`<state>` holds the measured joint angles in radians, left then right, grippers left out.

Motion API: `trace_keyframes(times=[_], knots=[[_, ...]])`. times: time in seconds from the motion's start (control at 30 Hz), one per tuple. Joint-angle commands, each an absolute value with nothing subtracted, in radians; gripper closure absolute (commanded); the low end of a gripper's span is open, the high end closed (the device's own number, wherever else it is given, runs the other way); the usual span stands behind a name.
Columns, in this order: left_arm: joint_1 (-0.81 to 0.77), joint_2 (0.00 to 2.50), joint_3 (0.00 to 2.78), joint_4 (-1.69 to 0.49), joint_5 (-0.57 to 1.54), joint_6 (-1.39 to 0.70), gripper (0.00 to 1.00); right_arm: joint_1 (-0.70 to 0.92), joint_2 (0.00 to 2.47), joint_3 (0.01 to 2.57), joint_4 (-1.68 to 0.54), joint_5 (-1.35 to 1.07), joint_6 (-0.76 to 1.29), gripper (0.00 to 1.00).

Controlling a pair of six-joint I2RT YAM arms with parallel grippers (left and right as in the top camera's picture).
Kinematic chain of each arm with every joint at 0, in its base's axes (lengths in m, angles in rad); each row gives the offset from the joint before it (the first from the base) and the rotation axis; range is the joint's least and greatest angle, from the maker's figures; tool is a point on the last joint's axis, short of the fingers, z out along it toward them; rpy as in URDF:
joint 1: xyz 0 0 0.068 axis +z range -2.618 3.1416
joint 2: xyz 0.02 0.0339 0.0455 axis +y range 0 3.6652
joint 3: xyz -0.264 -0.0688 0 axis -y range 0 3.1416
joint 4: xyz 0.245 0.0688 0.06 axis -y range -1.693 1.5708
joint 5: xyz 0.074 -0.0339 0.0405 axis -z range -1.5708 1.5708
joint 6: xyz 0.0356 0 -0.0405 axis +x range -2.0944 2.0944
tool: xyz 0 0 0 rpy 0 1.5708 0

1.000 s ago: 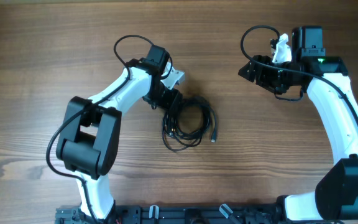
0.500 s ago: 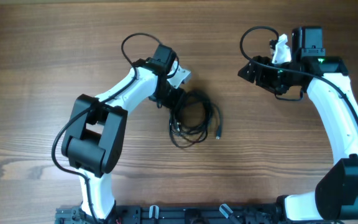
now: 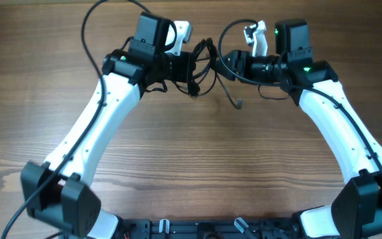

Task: Untangle cables

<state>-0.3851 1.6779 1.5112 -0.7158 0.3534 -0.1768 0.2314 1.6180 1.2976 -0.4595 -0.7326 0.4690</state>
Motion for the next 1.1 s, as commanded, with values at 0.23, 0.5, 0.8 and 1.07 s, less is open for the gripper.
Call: trace_keyframes(times=[0.23, 0.5, 0.8, 1.07], knots=[[-0.35, 1.631, 1.526, -0.673, 0.685, -0.378, 0.96, 0.25, 1.633, 1.301, -0.318, -0.761, 0.612, 0.36], [-0.278, 1.631, 1.526, -0.596, 0.991, -0.484, 0.96, 0.254, 1.633, 1.301, -0.3, -0.762, 0.614, 0.39], [-0.261, 1.631, 1.526, -0.568, 0.884, -0.567, 0.96, 0.289, 1.633, 1.301, -0.327, -0.788, 0.582, 0.39], [-0.184, 1.631, 1.526, -0.501, 1.085, -0.664, 0.96, 0.282, 1.633, 1.301, -0.283, -0.949, 0.471, 0.38]])
